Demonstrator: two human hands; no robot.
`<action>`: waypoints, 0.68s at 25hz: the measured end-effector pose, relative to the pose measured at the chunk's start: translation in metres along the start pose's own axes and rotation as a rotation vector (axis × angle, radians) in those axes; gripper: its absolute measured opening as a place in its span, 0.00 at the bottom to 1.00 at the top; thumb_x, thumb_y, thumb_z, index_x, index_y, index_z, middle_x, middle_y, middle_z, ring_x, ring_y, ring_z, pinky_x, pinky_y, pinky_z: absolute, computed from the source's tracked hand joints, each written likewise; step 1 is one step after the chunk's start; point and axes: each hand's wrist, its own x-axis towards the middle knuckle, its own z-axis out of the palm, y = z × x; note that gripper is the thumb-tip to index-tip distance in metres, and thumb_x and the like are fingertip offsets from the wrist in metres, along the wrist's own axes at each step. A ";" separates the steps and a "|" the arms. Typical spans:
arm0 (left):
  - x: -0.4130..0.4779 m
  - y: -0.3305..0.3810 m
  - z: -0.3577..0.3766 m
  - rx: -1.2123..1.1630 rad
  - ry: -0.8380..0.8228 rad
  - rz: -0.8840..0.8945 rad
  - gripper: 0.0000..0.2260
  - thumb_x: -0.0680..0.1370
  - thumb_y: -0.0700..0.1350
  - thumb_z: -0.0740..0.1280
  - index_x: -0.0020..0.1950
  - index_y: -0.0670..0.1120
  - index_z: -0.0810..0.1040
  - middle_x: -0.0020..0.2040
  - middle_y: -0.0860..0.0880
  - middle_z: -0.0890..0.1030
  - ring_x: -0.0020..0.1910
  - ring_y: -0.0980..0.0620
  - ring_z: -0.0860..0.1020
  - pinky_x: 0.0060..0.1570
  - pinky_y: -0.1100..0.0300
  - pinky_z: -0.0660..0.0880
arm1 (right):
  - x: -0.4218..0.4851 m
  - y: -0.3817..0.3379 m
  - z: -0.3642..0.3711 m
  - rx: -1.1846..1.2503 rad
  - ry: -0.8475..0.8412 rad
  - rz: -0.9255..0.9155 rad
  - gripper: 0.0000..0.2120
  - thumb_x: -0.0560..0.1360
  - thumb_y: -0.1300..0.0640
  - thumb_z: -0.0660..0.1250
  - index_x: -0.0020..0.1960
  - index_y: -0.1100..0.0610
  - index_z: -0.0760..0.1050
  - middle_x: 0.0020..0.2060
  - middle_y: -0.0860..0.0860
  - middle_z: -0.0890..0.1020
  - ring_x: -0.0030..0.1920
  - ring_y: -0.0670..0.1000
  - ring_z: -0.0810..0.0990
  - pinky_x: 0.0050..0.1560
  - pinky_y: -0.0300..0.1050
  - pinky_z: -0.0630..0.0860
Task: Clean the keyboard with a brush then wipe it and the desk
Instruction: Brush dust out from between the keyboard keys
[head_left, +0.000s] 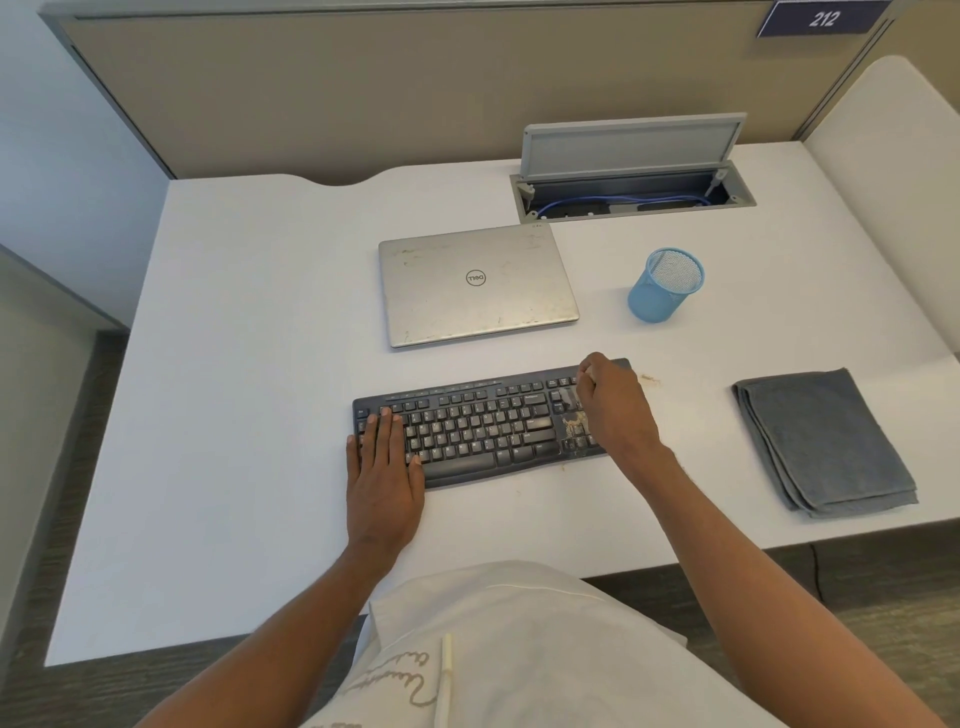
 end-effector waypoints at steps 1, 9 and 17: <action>0.000 0.002 0.000 0.008 -0.003 -0.005 0.28 0.87 0.51 0.49 0.85 0.40 0.60 0.85 0.43 0.60 0.86 0.44 0.55 0.84 0.42 0.48 | -0.001 0.000 0.000 -0.045 -0.008 -0.011 0.07 0.83 0.63 0.56 0.48 0.61 0.72 0.38 0.57 0.79 0.35 0.56 0.74 0.32 0.55 0.73; 0.023 0.025 0.001 -0.017 -0.016 0.050 0.27 0.88 0.52 0.50 0.85 0.41 0.61 0.86 0.44 0.58 0.86 0.45 0.54 0.84 0.42 0.52 | 0.006 -0.005 -0.016 0.093 0.081 -0.054 0.07 0.82 0.61 0.58 0.48 0.57 0.73 0.38 0.56 0.80 0.35 0.56 0.76 0.33 0.50 0.75; 0.023 0.022 0.010 0.066 -0.029 0.040 0.28 0.87 0.54 0.48 0.84 0.41 0.62 0.85 0.43 0.62 0.85 0.45 0.57 0.84 0.41 0.53 | -0.002 -0.002 0.002 0.085 -0.014 -0.025 0.08 0.83 0.62 0.56 0.48 0.61 0.72 0.36 0.58 0.79 0.33 0.51 0.70 0.30 0.47 0.67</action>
